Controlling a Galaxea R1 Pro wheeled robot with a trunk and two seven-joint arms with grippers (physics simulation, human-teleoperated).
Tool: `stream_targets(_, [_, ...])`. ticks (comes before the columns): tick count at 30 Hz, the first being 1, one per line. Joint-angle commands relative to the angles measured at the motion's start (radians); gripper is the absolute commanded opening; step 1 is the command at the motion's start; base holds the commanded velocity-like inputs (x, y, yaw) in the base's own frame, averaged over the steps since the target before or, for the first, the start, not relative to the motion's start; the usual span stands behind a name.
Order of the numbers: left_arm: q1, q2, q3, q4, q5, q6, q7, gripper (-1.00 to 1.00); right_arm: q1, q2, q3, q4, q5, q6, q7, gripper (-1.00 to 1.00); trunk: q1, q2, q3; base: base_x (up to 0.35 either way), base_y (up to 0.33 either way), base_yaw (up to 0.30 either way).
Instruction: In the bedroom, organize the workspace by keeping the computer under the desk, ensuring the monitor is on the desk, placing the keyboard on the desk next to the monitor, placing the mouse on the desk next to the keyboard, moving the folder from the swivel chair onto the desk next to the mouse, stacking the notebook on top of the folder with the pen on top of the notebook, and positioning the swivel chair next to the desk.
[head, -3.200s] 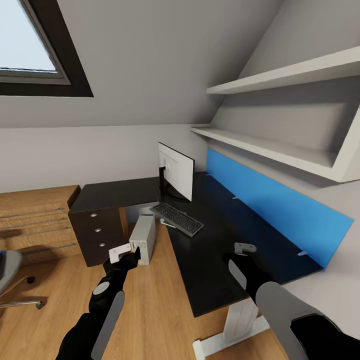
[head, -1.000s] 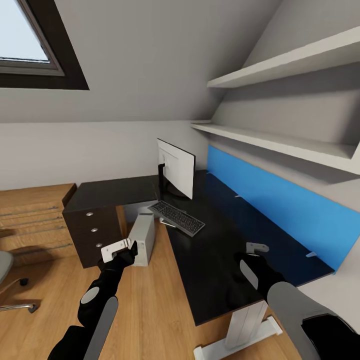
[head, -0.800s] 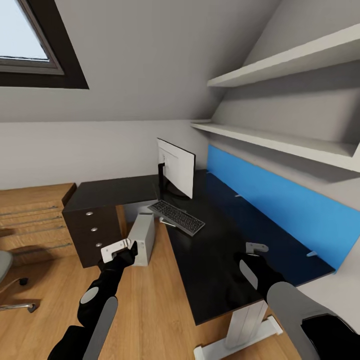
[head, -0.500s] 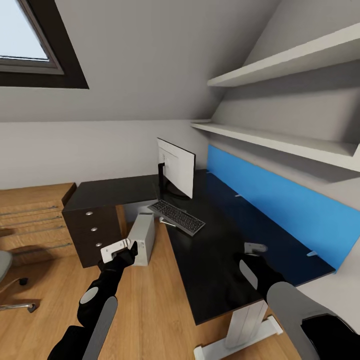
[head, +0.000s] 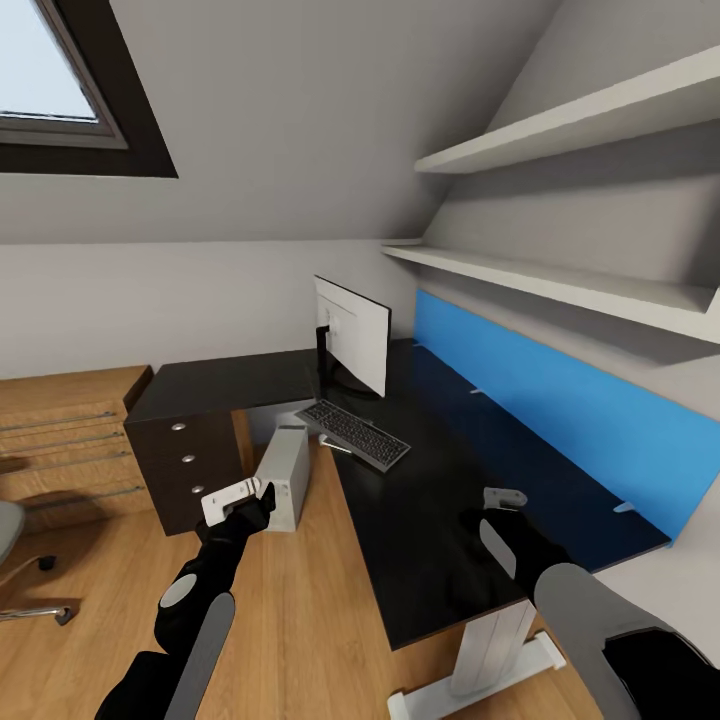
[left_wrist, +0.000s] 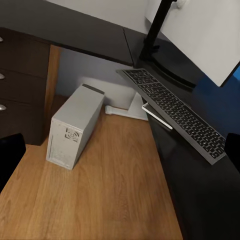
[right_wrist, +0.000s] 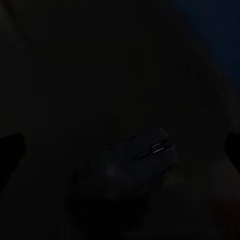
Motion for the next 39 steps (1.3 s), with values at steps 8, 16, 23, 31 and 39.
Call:
stream_targets(8, [-0.001, 0.0, -0.001, -0.002, 0.01, 0.003, 0.008, 1.0, 0.0, -0.001, 0.008, -0.002, -0.009, 0.006, -0.007, 1.0, 0.023, -0.043, -0.02, 0.0, 0.0, 0.0])
stream_targets(16, [-0.001, 0.0, -0.001, -0.002, 0.01, 0.003, 0.008, 1.0, 0.0, -0.002, 0.008, -0.002, -0.008, 0.007, -0.007, 1.0, 0.054, -0.099, -0.045, 0.0, 0.0, 0.0])
stream_targets(23, [-0.001, 0.0, -0.001, -0.002, 0.01, 0.003, 0.008, 1.0, 0.0, -0.003, 0.008, -0.002, -0.007, 0.007, -0.007, 1.0, 0.081, -0.148, -0.067, 0.0, 0.0, 0.0])
stream_targets(31, [-0.001, 0.0, -0.001, -0.003, 0.01, 0.003, 0.008, 1.0, 0.0, -0.003, 0.007, -0.002, -0.007, 0.006, -0.007, 1.0, 0.111, -0.204, -0.092, 0.0, 0.0, 0.0])
stream_targets(39, [-0.001, 0.0, -0.001, -0.003, 0.01, 0.002, 0.008, 1.0, 0.0, -0.004, 0.007, -0.002, -0.007, 0.007, -0.007, 1.0, 0.142, -0.26, -0.117, 0.0, 0.0, 0.0])
